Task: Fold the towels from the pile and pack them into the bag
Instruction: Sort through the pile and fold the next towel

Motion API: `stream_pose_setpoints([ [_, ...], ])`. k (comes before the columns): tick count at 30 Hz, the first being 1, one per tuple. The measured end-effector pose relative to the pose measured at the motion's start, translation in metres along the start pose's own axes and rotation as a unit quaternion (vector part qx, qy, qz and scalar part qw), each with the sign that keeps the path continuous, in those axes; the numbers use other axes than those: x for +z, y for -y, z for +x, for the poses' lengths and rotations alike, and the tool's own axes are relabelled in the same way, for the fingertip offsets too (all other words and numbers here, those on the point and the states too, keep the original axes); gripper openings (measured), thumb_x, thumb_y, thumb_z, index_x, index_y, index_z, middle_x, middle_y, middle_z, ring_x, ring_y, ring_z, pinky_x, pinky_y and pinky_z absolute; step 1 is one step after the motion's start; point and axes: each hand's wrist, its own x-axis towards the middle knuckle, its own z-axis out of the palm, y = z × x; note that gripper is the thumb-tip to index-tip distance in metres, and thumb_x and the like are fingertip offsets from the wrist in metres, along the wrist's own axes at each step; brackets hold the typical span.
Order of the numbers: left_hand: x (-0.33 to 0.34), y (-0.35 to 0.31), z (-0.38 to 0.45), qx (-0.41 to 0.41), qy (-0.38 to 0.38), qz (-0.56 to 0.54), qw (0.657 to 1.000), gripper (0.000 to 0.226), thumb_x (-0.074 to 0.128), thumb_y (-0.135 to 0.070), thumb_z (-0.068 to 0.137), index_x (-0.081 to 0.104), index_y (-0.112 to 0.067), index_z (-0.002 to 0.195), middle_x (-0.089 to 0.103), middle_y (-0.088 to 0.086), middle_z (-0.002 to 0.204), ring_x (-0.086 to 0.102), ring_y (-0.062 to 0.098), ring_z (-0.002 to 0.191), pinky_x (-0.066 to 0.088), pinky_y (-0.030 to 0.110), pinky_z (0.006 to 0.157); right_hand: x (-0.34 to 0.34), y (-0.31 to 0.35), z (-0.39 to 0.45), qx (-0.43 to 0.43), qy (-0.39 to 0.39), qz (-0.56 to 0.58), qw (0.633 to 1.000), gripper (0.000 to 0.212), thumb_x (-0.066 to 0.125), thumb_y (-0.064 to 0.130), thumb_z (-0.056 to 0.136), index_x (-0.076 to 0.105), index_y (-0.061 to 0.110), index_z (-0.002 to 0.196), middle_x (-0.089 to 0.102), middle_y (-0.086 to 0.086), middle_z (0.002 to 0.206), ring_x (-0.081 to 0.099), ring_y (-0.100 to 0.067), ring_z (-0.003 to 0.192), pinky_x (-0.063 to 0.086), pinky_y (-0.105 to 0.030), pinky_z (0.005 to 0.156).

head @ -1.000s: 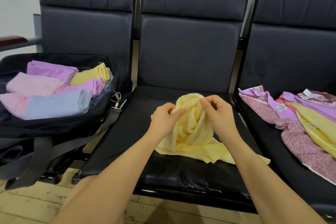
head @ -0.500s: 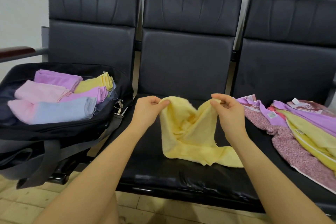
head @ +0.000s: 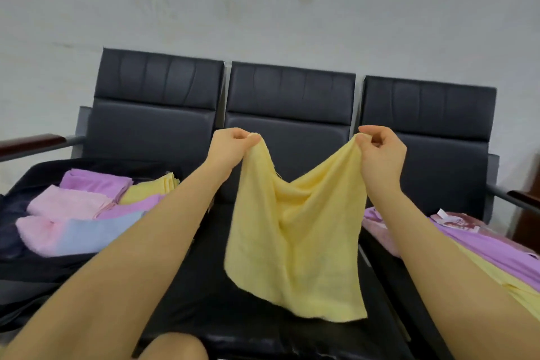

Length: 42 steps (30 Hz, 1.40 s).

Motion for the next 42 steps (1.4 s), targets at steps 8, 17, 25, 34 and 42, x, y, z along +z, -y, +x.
stream_pose_setpoints([
  [8,-0.008,-0.043,0.025,0.022,-0.152,-0.047,0.987,0.008,0.064,-0.018,0.086,0.064,-0.012,0.09,0.06,-0.007,0.081,0.06,0.012,0.08,0.045,0.024,0.065,-0.007,0.035,0.036,0.015,-0.097,0.015,0.995,0.018,0.055,0.007,0.09,0.062,0.017,0.103,0.055,0.012,0.083,0.053,-0.003,0.074,0.045,-0.015,0.07],
  [17,-0.02,-0.024,0.032,0.042,-0.169,-0.057,0.983,0.035,0.05,0.002,0.089,0.071,-0.02,0.105,0.067,-0.001,0.105,0.059,0.009,0.076,0.049,0.02,0.066,-0.017,0.022,0.038,0.069,-0.023,-0.004,0.997,0.05,0.055,0.0,0.09,0.048,0.015,0.137,0.053,-0.004,0.131,0.052,-0.021,0.118,0.043,-0.032,0.099],
  [25,-0.014,-0.001,0.027,0.02,-0.082,-0.033,0.996,0.065,0.036,0.009,0.084,0.05,-0.025,0.137,0.055,-0.009,0.121,0.053,0.011,0.073,0.047,0.02,0.061,-0.022,-0.002,0.03,0.065,-0.055,-0.037,0.996,0.021,0.053,-0.001,0.085,0.069,0.011,0.091,0.068,-0.003,0.085,0.061,-0.015,0.077,0.047,-0.022,0.063],
  [34,-0.009,0.017,0.027,-0.005,-0.172,-0.042,0.984,0.038,0.059,-0.001,0.087,0.062,-0.011,0.124,0.062,-0.004,0.113,0.056,0.007,0.086,0.044,0.022,0.077,-0.026,-0.022,0.03,0.115,-0.101,0.0,0.988,0.017,0.058,0.01,0.092,0.069,0.012,0.105,0.063,0.001,0.092,0.059,-0.013,0.082,0.051,-0.029,0.078],
  [42,-0.007,0.012,0.032,-0.033,-0.219,0.032,0.975,0.036,0.058,-0.001,0.086,0.065,-0.011,0.12,0.064,0.007,0.123,0.059,0.026,0.111,0.048,0.04,0.097,-0.032,-0.023,0.032,0.125,-0.006,-0.051,0.991,0.045,0.051,-0.006,0.085,0.059,0.009,0.127,0.059,-0.006,0.124,0.056,-0.021,0.109,0.043,-0.026,0.087],
])
